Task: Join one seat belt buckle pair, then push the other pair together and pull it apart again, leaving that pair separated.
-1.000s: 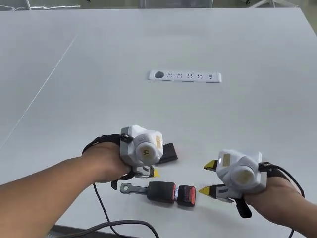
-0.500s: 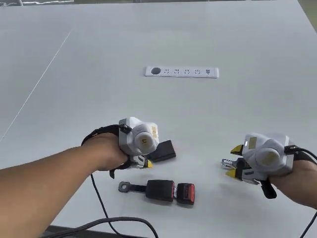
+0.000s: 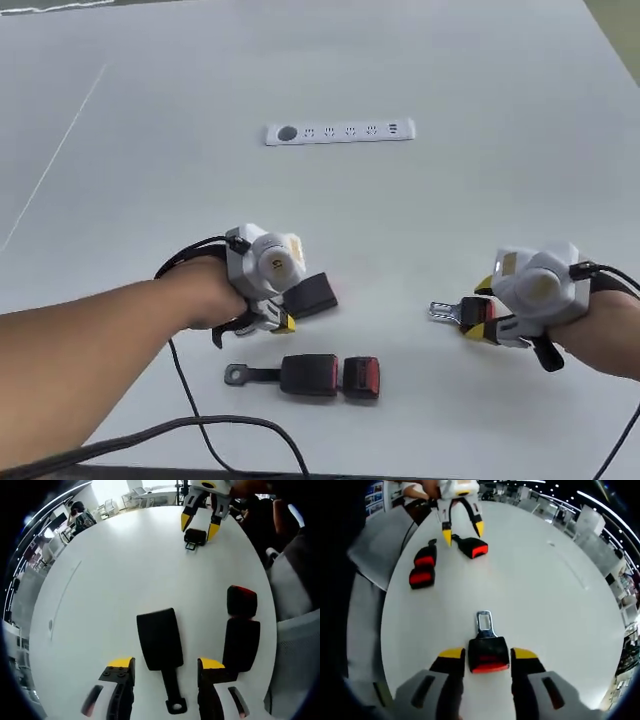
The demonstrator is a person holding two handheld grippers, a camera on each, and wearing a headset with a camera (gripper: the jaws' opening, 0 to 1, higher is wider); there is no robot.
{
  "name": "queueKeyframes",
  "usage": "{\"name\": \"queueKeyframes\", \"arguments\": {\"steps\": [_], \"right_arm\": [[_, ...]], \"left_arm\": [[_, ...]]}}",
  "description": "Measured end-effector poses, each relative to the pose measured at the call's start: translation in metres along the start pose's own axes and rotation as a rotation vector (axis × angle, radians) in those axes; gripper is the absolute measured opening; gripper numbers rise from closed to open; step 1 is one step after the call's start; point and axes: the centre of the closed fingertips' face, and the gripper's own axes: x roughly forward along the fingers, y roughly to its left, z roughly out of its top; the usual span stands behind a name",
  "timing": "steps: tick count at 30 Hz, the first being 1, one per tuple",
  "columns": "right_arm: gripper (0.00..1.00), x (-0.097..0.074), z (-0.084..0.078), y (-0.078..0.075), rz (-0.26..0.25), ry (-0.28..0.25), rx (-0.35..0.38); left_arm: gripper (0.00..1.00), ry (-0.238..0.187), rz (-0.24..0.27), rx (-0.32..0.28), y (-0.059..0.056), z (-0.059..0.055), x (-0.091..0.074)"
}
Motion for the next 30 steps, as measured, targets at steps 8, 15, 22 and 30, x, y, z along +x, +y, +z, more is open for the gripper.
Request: {"name": "queueKeyframes", "arguments": {"steps": [8, 15, 22, 30], "right_arm": [[0.34, 0.004, -0.002, 0.001, 0.038, 0.016, -0.014], [0.33, 0.006, -0.003, 0.000, 0.062, 0.035, -0.036], [0.33, 0.006, -0.003, 0.001, 0.074, 0.047, -0.052], [0.32, 0.005, -0.002, 0.003, 0.090, 0.064, -0.065]], "left_arm": [[0.48, 0.015, -0.030, 0.041, 0.004, 0.005, 0.012], [0.36, 0.003, -0.046, 0.092, 0.002, 0.011, 0.013], [0.34, 0.014, -0.070, 0.129, -0.002, 0.011, 0.014], [0.33, 0.013, -0.095, 0.162, -0.004, 0.010, 0.014]]}}
